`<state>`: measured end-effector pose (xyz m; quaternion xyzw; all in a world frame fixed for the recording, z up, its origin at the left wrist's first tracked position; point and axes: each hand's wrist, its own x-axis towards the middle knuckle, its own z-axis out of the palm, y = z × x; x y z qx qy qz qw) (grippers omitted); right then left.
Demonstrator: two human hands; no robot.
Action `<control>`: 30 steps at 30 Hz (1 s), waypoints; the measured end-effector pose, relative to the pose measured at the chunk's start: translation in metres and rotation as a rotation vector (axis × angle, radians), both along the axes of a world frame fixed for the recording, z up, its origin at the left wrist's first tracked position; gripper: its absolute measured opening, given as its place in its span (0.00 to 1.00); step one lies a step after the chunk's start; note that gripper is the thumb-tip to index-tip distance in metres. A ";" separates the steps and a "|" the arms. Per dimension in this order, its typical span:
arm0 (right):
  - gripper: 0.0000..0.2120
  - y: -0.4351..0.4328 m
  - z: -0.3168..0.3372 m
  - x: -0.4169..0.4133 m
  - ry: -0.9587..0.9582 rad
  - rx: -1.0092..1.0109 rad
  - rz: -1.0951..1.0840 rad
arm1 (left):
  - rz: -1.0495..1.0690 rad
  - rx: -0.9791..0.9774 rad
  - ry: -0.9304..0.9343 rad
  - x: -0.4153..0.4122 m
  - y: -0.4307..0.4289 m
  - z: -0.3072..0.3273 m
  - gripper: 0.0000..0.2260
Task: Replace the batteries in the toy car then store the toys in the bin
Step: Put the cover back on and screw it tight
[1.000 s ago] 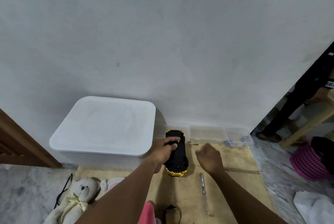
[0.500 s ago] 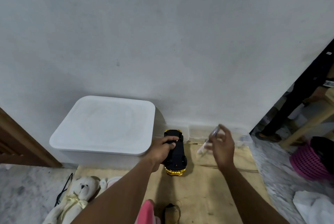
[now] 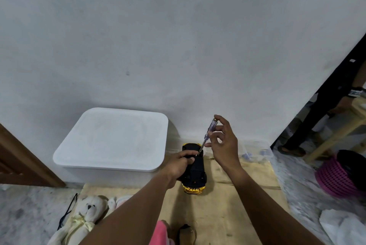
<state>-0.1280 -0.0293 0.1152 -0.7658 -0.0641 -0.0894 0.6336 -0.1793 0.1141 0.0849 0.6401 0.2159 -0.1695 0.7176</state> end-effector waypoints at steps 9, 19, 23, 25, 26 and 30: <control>0.29 0.006 0.003 0.004 -0.043 0.010 0.009 | -0.012 -0.015 0.011 -0.001 0.004 0.003 0.13; 0.29 0.007 0.003 0.005 -0.066 -0.044 0.018 | -0.020 -0.022 0.003 0.000 0.007 0.002 0.14; 0.29 0.008 0.002 0.005 -0.073 -0.073 0.029 | -0.020 -0.018 0.014 0.000 0.008 0.000 0.14; 0.29 0.009 0.001 0.004 -0.077 -0.075 0.034 | -0.016 -0.014 0.014 0.000 0.008 -0.001 0.14; 0.28 0.009 0.000 0.003 -0.079 -0.066 0.034 | -0.015 -0.011 0.013 0.000 0.008 -0.001 0.14; 0.24 0.010 0.002 0.002 -0.092 -0.025 0.017 | -0.017 -0.010 0.012 0.002 0.009 0.000 0.14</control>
